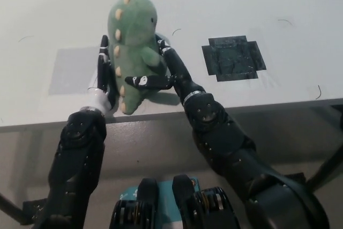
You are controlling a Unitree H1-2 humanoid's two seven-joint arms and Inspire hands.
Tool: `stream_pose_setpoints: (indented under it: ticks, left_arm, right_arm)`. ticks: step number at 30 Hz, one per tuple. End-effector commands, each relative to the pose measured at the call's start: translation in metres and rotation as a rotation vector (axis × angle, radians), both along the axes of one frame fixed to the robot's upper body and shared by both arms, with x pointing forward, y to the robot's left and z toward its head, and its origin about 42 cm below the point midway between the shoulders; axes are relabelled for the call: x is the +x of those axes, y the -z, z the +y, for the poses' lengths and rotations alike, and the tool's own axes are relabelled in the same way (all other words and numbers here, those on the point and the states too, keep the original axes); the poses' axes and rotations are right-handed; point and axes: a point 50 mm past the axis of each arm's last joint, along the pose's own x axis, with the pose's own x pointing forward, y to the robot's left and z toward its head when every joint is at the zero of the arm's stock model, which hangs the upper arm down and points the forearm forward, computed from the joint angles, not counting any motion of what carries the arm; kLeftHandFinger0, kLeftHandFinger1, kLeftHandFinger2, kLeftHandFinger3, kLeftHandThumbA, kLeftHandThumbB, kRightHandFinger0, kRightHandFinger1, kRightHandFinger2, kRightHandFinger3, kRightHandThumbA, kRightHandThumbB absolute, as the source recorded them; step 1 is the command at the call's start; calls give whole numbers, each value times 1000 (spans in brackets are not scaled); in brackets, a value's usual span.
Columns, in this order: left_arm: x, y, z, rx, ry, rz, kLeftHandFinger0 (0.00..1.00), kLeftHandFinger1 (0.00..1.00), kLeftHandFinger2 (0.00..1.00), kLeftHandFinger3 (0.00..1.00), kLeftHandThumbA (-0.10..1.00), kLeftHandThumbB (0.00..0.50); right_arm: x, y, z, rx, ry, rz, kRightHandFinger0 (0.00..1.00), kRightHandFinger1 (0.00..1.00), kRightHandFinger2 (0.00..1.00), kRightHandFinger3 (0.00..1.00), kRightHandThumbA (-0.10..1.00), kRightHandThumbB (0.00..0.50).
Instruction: Use both hands to pick up a dinasour on the right side and move it to the left side
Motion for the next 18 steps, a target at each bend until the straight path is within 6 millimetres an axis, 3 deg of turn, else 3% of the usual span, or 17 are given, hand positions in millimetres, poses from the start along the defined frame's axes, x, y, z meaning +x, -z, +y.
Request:
stream_pose_setpoints:
  ticks: [1, 3, 4, 5, 6, 8, 13, 14, 18]
  left_arm:
    - [-3, -7, 22, -10, -16, -56, 1000, 1000, 1000, 1000, 1000, 263]
    - [-9, -4, 30, -4, -32, -57, 1000, 1000, 1000, 1000, 1000, 356]
    - [-11, -3, 31, -9, -36, -58, 1000, 1000, 1000, 1000, 1000, 369]
    - [-16, 0, 33, -25, -37, -59, 1000, 1000, 1000, 1000, 1000, 363]
    - [-20, 2, 35, -33, -39, -58, 1000, 1000, 1000, 1000, 1000, 348]
    - [-25, 5, 39, -57, -55, -72, 1000, 1000, 1000, 1000, 1000, 296]
    - [-32, 5, 44, -51, -76, -82, 1000, 1000, 1000, 1000, 1000, 279]
    - [-35, 6, 46, -25, -99, -85, 1000, 1000, 1000, 1000, 1000, 229]
    - [-39, 7, 51, -1, -113, -102, 1000, 1000, 1000, 1000, 1000, 247]
  right_arm:
    - [-27, -10, 62, -3, -195, -17, 1000, 1000, 1000, 1000, 1000, 46]
    - [-32, -9, 67, 10, -219, -18, 1000, 1000, 1000, 1000, 1000, 42]
    - [-34, -8, 68, 9, -224, -18, 1000, 1000, 1000, 1000, 1000, 44]
    - [-36, -6, 69, 13, -236, -17, 1000, 1000, 1000, 1000, 1000, 58]
    - [-38, -4, 70, 22, -249, -18, 1000, 1000, 1000, 1000, 1000, 33]
    - [-40, -3, 74, 38, -276, -17, 1000, 1000, 1000, 1000, 1000, 28]
    - [-40, -6, 77, 43, -314, -8, 1000, 1000, 1000, 1000, 1000, 15]
    - [-41, -5, 78, 22, -327, -5, 1000, 1000, 1000, 1000, 1000, 20]
    - [-41, -6, 80, 4, -337, -3, 1000, 1000, 1000, 1000, 1000, 25]
